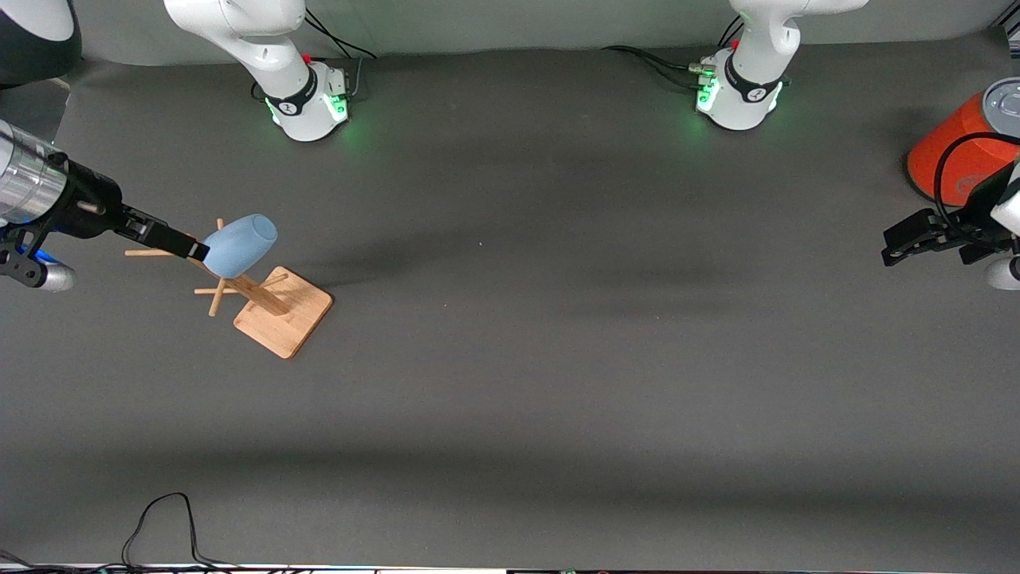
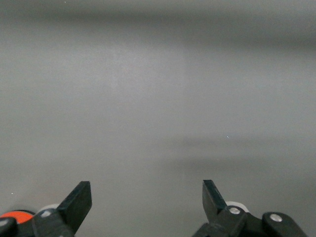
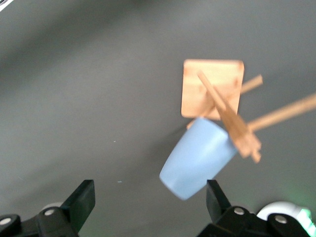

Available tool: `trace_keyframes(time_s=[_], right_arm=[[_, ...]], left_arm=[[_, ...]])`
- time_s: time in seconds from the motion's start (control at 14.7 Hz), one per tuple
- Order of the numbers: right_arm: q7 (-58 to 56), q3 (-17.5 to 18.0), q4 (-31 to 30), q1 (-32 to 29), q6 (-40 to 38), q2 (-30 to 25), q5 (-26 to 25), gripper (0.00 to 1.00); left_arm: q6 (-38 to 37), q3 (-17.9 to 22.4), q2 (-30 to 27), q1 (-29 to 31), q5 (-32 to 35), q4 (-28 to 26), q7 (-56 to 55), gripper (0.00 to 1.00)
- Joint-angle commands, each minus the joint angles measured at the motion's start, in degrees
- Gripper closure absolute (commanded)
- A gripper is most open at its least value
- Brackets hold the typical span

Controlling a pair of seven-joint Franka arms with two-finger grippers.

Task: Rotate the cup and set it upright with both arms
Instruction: 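Reach the right gripper to the blue cup on the mug tree and grasp it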

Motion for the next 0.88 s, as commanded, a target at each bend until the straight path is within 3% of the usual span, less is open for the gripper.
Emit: trace_keyframes(time_s=[0.0, 0.2, 0.48, 0.81], right_arm=[[11.81, -0.36, -3.84, 0.12, -0.84, -2.18, 1.75, 0.00], [17.44, -0.80, -10.60, 0.04, 0.47, -5.34, 1.84, 0.00], [17.72, -1.95, -22.03, 0.12, 9.25, -10.27, 1.75, 0.00], [17.02, -1.95, -24.15, 0.12, 16.99, -8.34, 2.19, 0.00]], left_arm=[[0.53, 0.03, -1.11, 0.10, 0.12, -1.10, 0.44, 0.00], [0.53, 0.03, -1.11, 0.10, 0.12, -1.10, 0.44, 0.00], [0.53, 0.03, -1.11, 0.10, 0.12, -1.10, 0.44, 0.00], [0.53, 0.03, -1.11, 0.10, 0.12, -1.10, 0.44, 0.00]])
